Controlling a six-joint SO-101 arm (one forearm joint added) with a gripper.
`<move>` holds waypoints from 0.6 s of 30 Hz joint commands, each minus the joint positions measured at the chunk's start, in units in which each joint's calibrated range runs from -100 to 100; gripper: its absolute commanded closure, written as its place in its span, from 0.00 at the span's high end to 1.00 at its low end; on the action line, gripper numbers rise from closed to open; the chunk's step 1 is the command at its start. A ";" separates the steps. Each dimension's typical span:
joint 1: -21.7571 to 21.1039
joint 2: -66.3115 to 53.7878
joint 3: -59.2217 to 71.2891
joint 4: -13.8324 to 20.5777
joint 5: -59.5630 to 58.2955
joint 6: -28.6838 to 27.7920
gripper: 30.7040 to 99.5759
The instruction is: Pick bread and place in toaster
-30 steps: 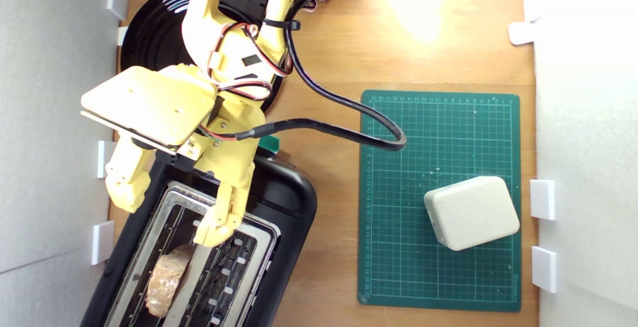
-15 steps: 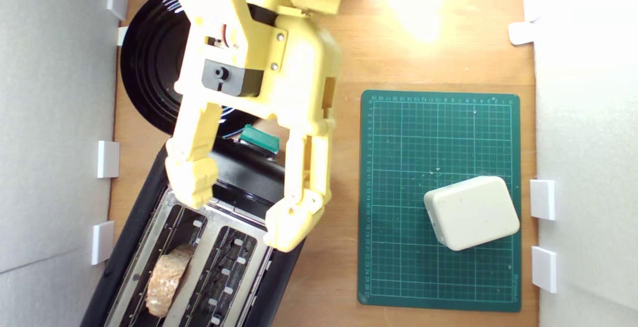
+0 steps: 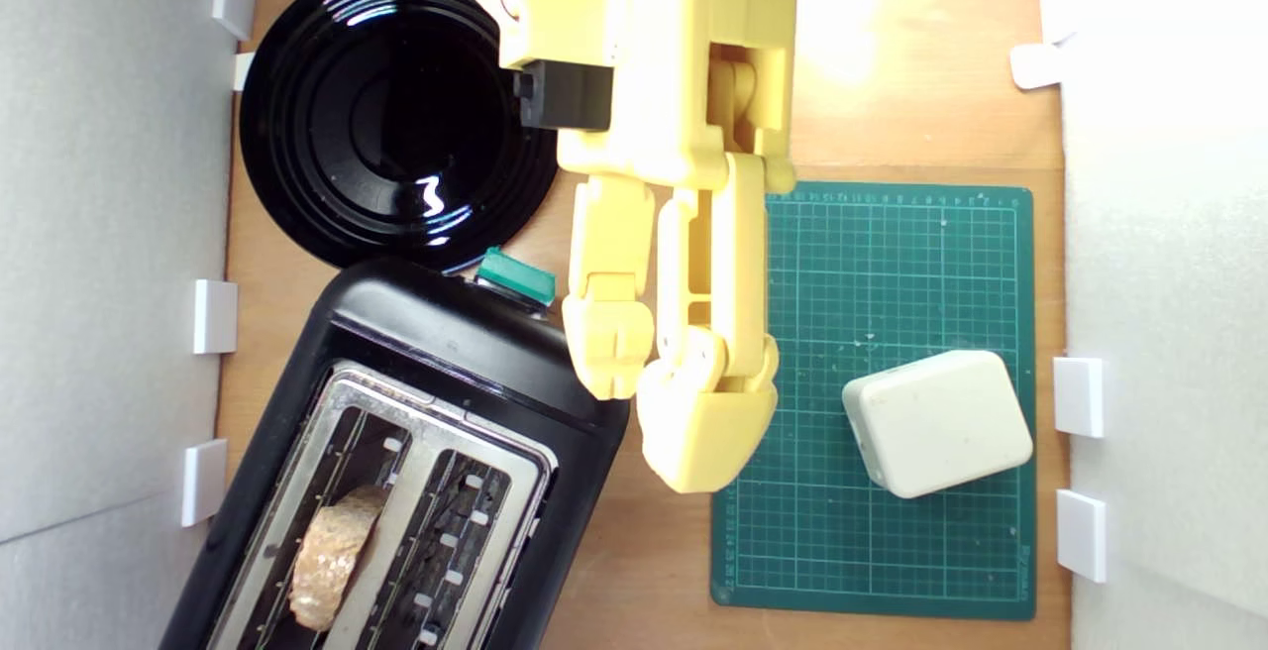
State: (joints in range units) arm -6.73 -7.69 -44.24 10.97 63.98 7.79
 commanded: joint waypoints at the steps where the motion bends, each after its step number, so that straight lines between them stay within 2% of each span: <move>1: -5.76 -4.46 3.44 4.71 -0.16 -0.91 0.88; 6: -7.70 -11.62 16.51 4.53 -0.42 -0.12 0.88; 11: -10.76 -18.44 28.58 4.53 -0.33 3.33 0.87; 14: -11.00 -22.43 35.66 3.99 -0.33 5.21 0.81; 18: -11.08 -27.84 46.01 3.80 -0.42 7.46 0.66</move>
State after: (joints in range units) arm -16.98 -30.45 -3.19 15.06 63.98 13.79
